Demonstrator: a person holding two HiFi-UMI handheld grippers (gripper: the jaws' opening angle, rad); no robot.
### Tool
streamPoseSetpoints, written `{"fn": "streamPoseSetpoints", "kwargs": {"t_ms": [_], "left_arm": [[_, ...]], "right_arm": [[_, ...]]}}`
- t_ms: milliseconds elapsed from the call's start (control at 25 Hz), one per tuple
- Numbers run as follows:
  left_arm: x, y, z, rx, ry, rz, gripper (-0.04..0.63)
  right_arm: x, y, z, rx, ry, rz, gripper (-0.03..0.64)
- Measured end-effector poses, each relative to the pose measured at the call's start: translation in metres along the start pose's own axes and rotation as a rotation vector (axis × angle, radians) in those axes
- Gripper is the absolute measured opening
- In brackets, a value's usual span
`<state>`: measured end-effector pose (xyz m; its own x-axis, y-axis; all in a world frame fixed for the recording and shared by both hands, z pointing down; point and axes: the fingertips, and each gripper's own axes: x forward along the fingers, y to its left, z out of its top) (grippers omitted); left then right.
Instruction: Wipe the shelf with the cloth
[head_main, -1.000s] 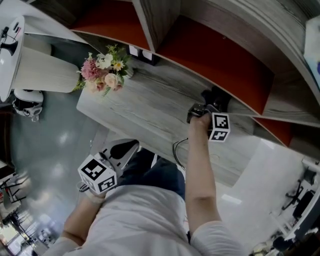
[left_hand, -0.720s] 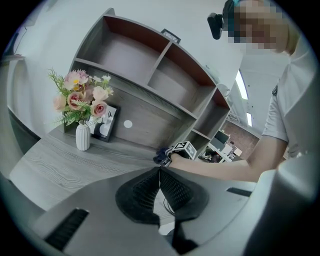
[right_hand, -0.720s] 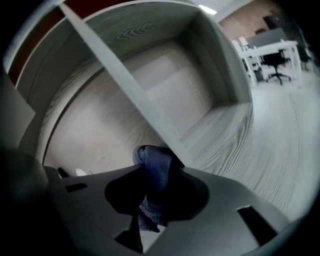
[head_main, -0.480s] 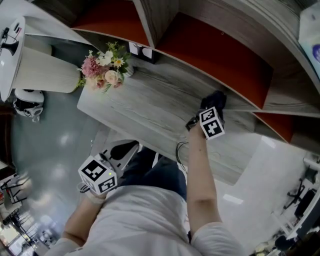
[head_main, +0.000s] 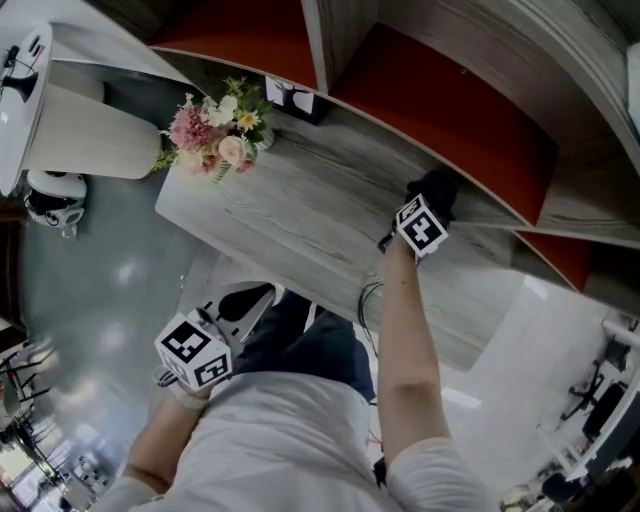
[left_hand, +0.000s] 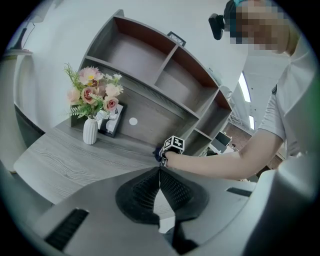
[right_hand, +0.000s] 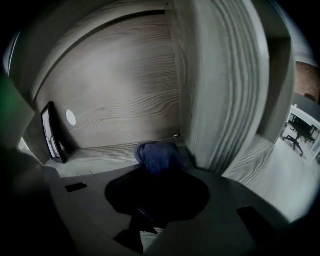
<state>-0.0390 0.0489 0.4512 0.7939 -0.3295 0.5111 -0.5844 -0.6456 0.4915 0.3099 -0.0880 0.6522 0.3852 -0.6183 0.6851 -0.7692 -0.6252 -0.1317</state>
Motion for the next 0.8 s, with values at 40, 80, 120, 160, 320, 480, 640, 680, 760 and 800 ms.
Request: {"fn": "streamPoseSetpoints", "kwargs": {"t_ms": [40, 80, 120, 160, 320, 480, 640, 680, 760, 800], "left_arm": [[-0.002, 0.003, -0.001, -0.005, 0.001, 0.005, 0.015], [-0.003, 0.005, -0.002, -0.01, 0.0, 0.009, 0.015], [-0.003, 0.008, -0.002, -0.014, -0.002, 0.013, 0.015], [-0.004, 0.01, -0.002, -0.018, -0.004, 0.016, 0.015], [-0.011, 0.018, -0.001, -0.033, -0.014, 0.035, 0.015], [-0.019, 0.029, -0.003, -0.059, -0.023, 0.063, 0.015], [-0.026, 0.037, -0.002, -0.079, -0.04, 0.091, 0.015], [-0.027, 0.039, -0.002, -0.082, -0.044, 0.097, 0.015], [-0.029, 0.042, -0.002, -0.091, -0.049, 0.11, 0.015], [-0.03, 0.043, -0.003, -0.097, -0.052, 0.117, 0.015]], "right_arm": [[0.002, 0.007, 0.0, -0.003, 0.013, 0.005, 0.091], [0.004, 0.016, 0.0, -0.007, 0.024, 0.012, 0.091], [0.007, 0.026, -0.001, -0.014, 0.032, 0.024, 0.091], [0.009, 0.038, -0.001, -0.026, 0.037, 0.039, 0.091], [0.014, 0.088, -0.005, -0.09, 0.055, 0.127, 0.091], [0.015, 0.143, -0.015, -0.132, 0.089, 0.235, 0.091], [0.011, 0.201, -0.031, -0.182, 0.144, 0.351, 0.091], [0.009, 0.214, -0.035, -0.205, 0.154, 0.375, 0.091], [0.005, 0.238, -0.043, -0.254, 0.17, 0.424, 0.091], [0.004, 0.248, -0.046, -0.275, 0.178, 0.448, 0.091]]}}
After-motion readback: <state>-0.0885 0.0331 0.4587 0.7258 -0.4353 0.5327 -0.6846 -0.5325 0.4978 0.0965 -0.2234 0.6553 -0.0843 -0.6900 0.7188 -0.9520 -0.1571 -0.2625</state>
